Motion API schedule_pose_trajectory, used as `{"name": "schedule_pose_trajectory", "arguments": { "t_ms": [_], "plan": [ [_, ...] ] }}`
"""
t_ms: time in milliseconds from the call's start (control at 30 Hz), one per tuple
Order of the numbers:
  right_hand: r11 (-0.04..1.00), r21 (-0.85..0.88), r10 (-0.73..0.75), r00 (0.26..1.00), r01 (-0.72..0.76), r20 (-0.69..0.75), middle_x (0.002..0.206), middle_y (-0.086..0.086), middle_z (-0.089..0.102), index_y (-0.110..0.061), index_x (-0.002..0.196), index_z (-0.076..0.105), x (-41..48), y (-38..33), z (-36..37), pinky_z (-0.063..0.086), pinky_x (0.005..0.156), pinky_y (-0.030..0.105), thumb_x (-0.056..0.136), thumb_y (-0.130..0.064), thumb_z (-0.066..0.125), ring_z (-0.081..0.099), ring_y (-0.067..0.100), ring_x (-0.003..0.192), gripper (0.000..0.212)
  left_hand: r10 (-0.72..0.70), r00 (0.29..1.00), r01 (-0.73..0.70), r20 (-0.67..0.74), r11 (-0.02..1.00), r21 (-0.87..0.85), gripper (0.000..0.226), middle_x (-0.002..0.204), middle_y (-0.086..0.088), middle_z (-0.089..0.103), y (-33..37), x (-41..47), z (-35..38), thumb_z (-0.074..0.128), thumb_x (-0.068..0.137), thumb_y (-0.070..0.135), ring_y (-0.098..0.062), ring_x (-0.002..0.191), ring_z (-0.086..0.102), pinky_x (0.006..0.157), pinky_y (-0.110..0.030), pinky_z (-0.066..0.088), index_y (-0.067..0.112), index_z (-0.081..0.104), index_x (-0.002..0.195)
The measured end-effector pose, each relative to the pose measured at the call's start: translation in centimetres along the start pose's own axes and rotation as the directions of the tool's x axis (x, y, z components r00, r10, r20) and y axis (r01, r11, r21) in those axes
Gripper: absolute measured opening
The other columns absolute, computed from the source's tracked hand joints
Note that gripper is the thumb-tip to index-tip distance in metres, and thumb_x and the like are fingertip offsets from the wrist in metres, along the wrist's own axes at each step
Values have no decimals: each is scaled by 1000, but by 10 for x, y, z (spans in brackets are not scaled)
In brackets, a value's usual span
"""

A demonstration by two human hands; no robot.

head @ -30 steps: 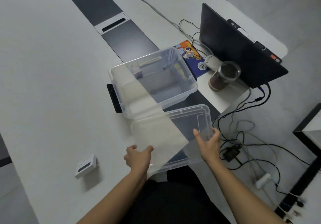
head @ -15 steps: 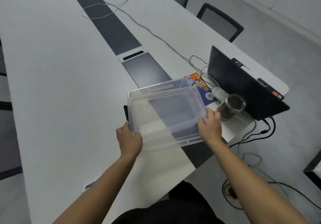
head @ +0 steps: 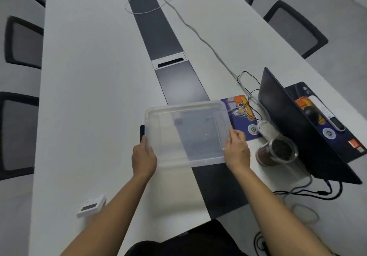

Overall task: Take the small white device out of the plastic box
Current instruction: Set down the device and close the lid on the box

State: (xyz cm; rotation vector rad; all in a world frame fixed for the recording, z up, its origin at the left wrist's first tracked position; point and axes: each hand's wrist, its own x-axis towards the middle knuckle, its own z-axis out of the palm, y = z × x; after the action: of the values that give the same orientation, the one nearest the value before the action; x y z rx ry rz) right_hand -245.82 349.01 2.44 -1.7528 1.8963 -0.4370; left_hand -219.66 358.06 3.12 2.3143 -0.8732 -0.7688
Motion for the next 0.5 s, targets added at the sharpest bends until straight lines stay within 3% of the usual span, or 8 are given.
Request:
{"name": "schedule_pose_trajectory", "arguments": {
  "t_ms": [100, 267, 400, 500],
  "plan": [
    [1000, 3, -2, 1000, 2, -4, 135, 10, 47, -14, 153, 39, 0, 2, 4, 51, 80, 33, 108, -28, 35, 55, 26, 120, 47, -6, 1000, 5, 19, 1000, 20, 53, 123, -19, 57, 2, -6, -2, 37, 103, 17, -37, 113, 57, 96, -41, 45, 19, 35, 156],
    [999, 36, 16, 1000, -16, 18, 132, 9, 50, -18, 152, 42, -17, 5, 0, 37, 69, 22, 106, -31, 38, 53, 26, 118, 48, -26, 1000, 26, 2, 999, -47, 50, 135, -10, 57, -9, -17, -6, 43, 99, 21, -32, 120, 56, 99, -47, 48, 15, 41, 148],
    [990, 122, 75, 997, -72, -24, 117, 7, 50, -26, 143, 49, -53, 9, 5, 42, 75, 31, 99, -37, 52, 59, 26, 100, 45, -7, 999, 8, -42, 1000, 18, 51, 124, -6, 59, -39, -40, -15, 49, 96, 51, -28, 114, 57, 90, -46, 52, 18, 49, 134],
    [980, 103, 178, 980, -169, -85, 129, 9, 44, -26, 146, 45, -68, 14, 13, 49, 89, 39, 90, -54, 61, 55, 28, 111, 65, -97, 992, 99, -82, 995, 25, 66, 135, -16, 47, -55, -44, -18, 55, 90, 59, -32, 125, 45, 100, -47, 46, 17, 50, 141]
  ]
}}
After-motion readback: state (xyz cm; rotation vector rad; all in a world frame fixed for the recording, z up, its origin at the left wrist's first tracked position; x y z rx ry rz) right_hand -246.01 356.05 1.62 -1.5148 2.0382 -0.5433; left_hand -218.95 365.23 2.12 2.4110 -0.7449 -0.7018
